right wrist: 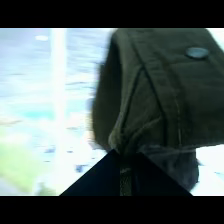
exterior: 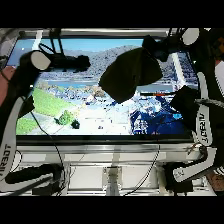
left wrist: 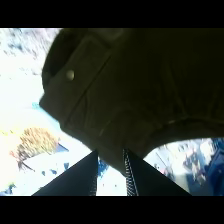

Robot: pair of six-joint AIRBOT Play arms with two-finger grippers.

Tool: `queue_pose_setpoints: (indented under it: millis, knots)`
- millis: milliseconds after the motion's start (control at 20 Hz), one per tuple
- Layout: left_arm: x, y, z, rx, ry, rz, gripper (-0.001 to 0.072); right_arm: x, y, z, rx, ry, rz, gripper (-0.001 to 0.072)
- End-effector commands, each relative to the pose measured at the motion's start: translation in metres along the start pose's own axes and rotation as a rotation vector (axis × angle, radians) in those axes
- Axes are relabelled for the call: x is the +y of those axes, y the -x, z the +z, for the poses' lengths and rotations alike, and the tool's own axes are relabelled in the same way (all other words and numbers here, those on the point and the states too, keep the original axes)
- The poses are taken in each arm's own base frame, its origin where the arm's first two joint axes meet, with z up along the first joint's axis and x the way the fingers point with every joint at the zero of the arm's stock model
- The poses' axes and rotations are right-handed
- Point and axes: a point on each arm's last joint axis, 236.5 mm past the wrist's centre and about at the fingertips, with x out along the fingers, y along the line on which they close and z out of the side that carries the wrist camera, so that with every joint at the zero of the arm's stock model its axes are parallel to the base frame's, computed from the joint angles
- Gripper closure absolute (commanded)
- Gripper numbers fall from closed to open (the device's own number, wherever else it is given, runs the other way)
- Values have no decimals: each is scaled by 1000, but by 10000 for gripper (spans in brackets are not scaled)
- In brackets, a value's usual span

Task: Fold the clothes and pants, and hang the long-sleeved shirts on hangers.

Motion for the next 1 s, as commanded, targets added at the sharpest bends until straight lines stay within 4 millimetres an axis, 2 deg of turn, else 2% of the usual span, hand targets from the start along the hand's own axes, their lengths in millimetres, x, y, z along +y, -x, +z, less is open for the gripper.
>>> queue_pose_setpoints:
  millis: [0,100,200,250,300,350,500,550,750,800,850,950]
  knots:
    - [0,-44,-40,113,91,-55,512,-63,7,-1,47,-42,-143,691]
    - [-3,-68,-64,176,235,-118,510,-73,11,0,60,-23,-146,691]
    - [-14,-88,-87,251,344,-215,490,-77,12,0,68,-1,-149,690]
    - [-24,-95,-98,301,387,-274,438,-76,11,-2,77,19,-145,690]
    - [-34,-100,-108,347,435,-336,280,-75,9,-4,87,38,-136,691]
    - [-36,-105,-115,377,462,-365,192,-70,7,-8,105,52,-110,691]
    - [-36,-120,-134,430,495,-362,191,-58,6,-9,112,68,-60,690]
    - [-39,-123,-137,430,491,-358,212,-56,6,-9,111,69,-53,691]
    - [-49,-141,-134,355,473,-327,231,-53,6,-10,114,82,-37,690]
    - [-51,-144,-138,358,476,-321,282,-51,6,-10,115,79,-27,690]
    - [-48,-147,-144,368,454,-301,306,-50,6,-10,116,79,-25,690]
    - [-26,-151,-156,396,447,-199,306,-49,6,-11,118,78,-22,690]
